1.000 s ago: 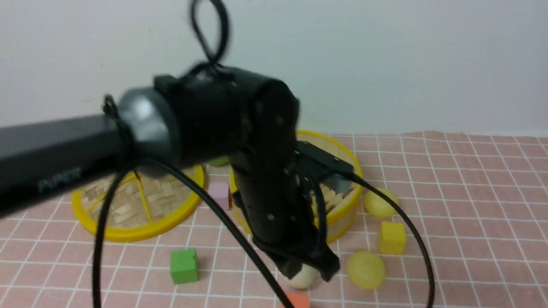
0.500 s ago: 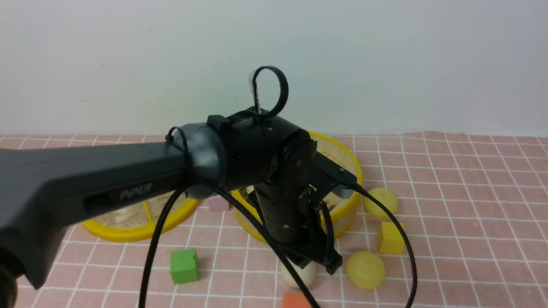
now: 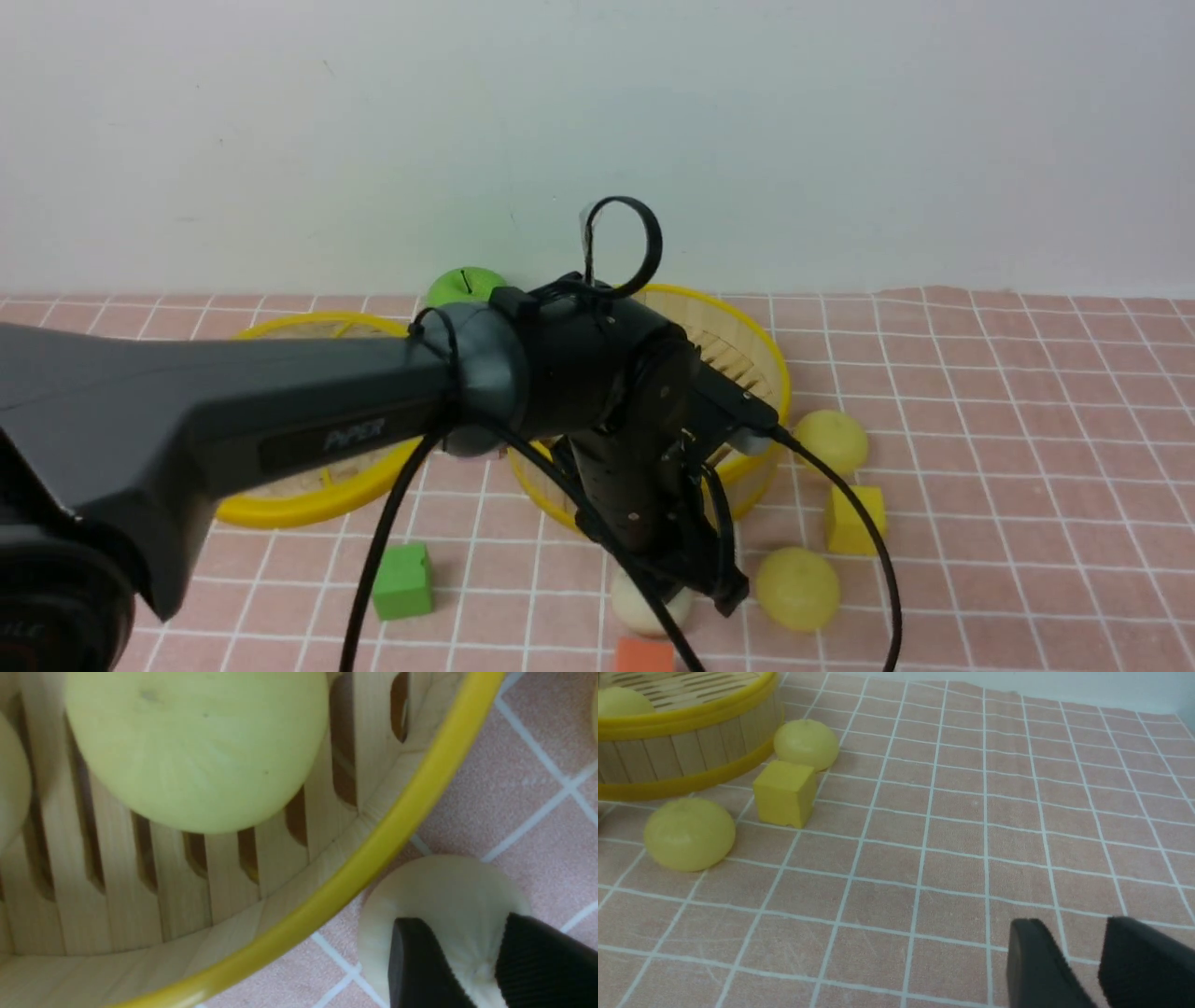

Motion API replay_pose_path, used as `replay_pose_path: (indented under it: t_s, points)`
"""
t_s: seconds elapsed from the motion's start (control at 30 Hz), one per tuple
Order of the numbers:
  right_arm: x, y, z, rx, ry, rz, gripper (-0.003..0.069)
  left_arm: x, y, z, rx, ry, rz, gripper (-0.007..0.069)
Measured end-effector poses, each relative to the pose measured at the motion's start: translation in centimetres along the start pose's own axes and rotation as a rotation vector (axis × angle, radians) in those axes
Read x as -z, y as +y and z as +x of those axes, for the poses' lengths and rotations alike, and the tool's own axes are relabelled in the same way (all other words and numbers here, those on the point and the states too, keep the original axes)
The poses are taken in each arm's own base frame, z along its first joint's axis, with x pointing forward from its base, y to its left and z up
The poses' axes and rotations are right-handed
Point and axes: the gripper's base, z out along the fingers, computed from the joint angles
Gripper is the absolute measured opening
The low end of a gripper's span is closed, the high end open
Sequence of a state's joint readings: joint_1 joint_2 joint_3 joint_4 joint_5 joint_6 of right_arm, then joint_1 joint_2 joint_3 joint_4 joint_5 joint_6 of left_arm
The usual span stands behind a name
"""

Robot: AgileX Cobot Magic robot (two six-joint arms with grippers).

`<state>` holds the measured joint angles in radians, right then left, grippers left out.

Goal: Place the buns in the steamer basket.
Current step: Use the left arm to grab a steamed stuffed bun, then use the left arm to put the steamed stuffed bun into the steamer

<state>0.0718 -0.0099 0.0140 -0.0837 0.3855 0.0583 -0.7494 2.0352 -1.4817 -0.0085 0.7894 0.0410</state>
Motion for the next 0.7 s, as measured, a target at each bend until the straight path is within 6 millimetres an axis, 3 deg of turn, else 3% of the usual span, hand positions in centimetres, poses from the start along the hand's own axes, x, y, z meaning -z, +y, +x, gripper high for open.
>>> replay_pose_path:
  t_s: [0.07, 0.13, 0.2, 0.33, 0.53, 0.63, 0.7]
  points:
    - [0.0, 0.0, 0.0, 0.000, 0.000, 0.000, 0.0242, 0.0, 0.0, 0.0, 0.001, 0.005, 0.001, 0.0223]
    - [0.0, 0.0, 0.0, 0.000, 0.000, 0.000, 0.0242, 0.1, 0.0, 0.3, 0.003, 0.040, 0.003, 0.0079]
    - [0.0, 0.0, 0.0, 0.000, 0.000, 0.000, 0.0242, 0.3, -0.1, 0.3, 0.005, 0.057, 0.007, 0.0012]
    - [0.0, 0.0, 0.0, 0.000, 0.000, 0.000, 0.0242, 2.2, -0.3, -0.2, 0.022, 0.058, 0.029, -0.0004]
    - [0.0, 0.0, 0.0, 0.000, 0.000, 0.000, 0.0242, 9.5, -0.4, -2.2, -0.013, -0.073, 0.052, -0.0005]
    - [0.0, 0.0, 0.0, 0.000, 0.000, 0.000, 0.0242, 12.2, 0.8, -3.4, -0.014, -0.149, 0.013, -0.0005]
    - [0.0, 0.0, 0.0, 0.000, 0.000, 0.000, 0.0242, 12.8, 2.4, -4.1, 0.008, -0.190, -0.020, -0.0005]
